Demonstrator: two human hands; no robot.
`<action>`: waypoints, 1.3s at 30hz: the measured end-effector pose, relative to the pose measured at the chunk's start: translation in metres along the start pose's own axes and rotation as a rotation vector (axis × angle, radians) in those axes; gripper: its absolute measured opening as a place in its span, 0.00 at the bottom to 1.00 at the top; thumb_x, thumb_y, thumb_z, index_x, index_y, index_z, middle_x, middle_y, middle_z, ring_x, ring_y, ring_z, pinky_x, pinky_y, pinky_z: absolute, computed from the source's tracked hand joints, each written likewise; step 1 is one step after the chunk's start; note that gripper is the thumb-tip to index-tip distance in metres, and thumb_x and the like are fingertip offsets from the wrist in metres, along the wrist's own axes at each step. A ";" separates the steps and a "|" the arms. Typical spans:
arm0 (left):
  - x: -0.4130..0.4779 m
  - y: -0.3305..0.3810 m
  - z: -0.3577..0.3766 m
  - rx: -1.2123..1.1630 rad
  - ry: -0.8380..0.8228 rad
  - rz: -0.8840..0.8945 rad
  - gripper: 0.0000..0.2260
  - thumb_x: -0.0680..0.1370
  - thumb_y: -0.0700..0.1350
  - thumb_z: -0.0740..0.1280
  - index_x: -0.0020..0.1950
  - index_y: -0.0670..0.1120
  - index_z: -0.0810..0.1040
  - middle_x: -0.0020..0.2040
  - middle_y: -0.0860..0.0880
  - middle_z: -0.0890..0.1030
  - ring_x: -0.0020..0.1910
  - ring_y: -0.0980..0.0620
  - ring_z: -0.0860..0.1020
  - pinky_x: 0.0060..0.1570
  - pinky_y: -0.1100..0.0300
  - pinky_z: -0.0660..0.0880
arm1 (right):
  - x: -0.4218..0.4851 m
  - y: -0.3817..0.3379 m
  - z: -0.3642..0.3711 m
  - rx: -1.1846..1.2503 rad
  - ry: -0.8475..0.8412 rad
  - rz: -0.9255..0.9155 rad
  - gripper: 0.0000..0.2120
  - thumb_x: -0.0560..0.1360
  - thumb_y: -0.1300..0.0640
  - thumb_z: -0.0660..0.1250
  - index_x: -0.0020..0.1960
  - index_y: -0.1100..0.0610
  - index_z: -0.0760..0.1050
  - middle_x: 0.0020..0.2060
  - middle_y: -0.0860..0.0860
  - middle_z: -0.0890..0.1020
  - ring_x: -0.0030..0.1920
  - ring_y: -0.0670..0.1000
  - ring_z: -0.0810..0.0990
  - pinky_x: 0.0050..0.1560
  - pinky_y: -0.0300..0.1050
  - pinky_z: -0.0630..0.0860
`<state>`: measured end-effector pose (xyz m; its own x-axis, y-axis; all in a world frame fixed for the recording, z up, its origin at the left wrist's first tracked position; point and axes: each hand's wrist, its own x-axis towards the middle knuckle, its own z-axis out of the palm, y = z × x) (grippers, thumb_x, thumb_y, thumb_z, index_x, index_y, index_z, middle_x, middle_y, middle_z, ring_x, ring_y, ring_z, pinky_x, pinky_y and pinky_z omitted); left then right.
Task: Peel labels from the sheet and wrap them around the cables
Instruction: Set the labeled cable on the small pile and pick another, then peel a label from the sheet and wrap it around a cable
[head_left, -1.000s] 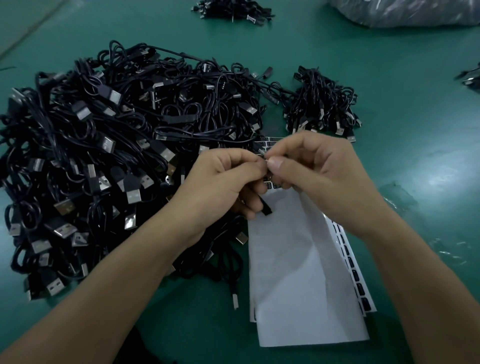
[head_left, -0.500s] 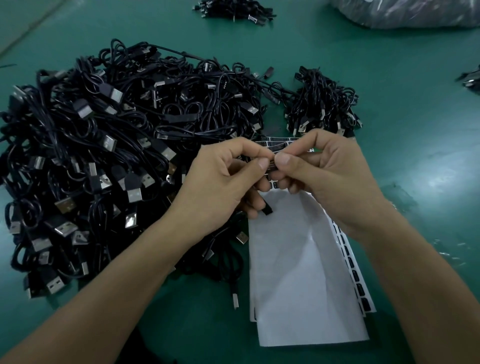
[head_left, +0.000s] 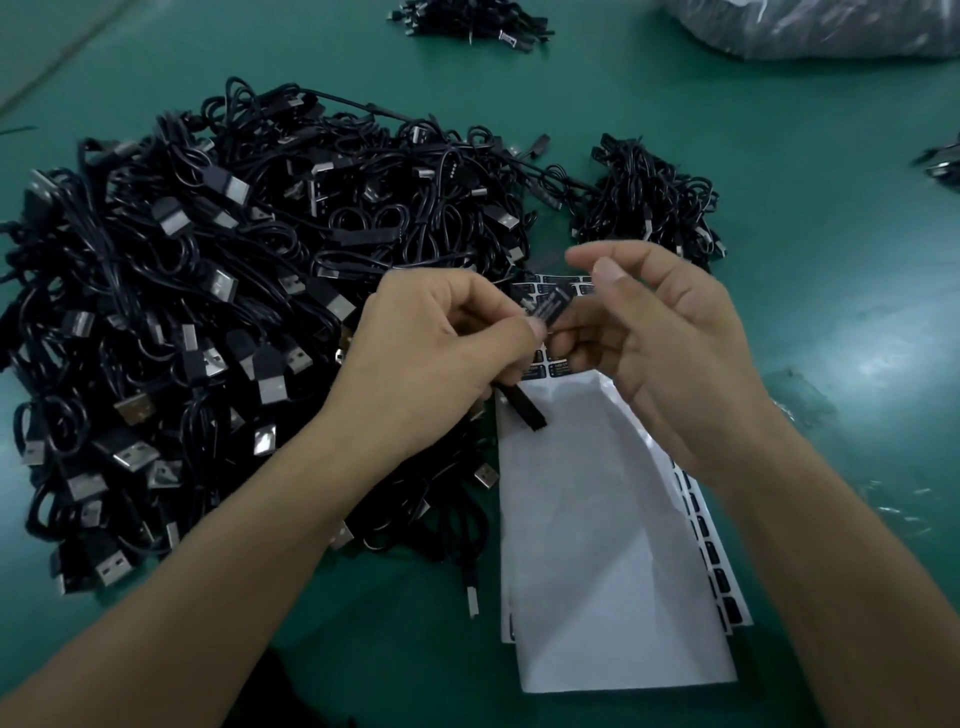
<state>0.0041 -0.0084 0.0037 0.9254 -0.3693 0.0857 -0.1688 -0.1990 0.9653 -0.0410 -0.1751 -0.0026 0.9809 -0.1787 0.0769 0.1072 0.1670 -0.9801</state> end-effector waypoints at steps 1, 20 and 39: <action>0.000 0.003 -0.001 -0.044 0.010 -0.003 0.05 0.75 0.41 0.74 0.39 0.45 0.83 0.34 0.44 0.85 0.34 0.44 0.83 0.30 0.58 0.79 | -0.001 -0.002 0.001 0.039 -0.010 0.011 0.07 0.81 0.56 0.62 0.55 0.57 0.76 0.35 0.53 0.85 0.36 0.51 0.82 0.37 0.41 0.78; 0.006 0.021 -0.022 -0.467 0.396 -0.004 0.11 0.81 0.39 0.66 0.39 0.45 0.74 0.31 0.52 0.74 0.26 0.55 0.74 0.26 0.62 0.75 | -0.024 0.002 0.038 -0.518 -0.119 -0.106 0.13 0.76 0.56 0.72 0.57 0.44 0.75 0.36 0.48 0.84 0.35 0.47 0.81 0.37 0.43 0.78; 0.006 0.013 -0.018 -0.312 0.213 -0.118 0.08 0.82 0.41 0.65 0.44 0.44 0.80 0.30 0.52 0.79 0.26 0.55 0.77 0.24 0.63 0.73 | 0.107 -0.035 -0.049 -0.768 0.703 -0.123 0.17 0.76 0.57 0.69 0.64 0.59 0.80 0.38 0.47 0.82 0.30 0.40 0.74 0.31 0.26 0.70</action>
<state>0.0131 0.0029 0.0210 0.9874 -0.1576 -0.0128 0.0239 0.0685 0.9974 0.0520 -0.2478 0.0305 0.6284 -0.7171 0.3013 -0.1733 -0.5067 -0.8445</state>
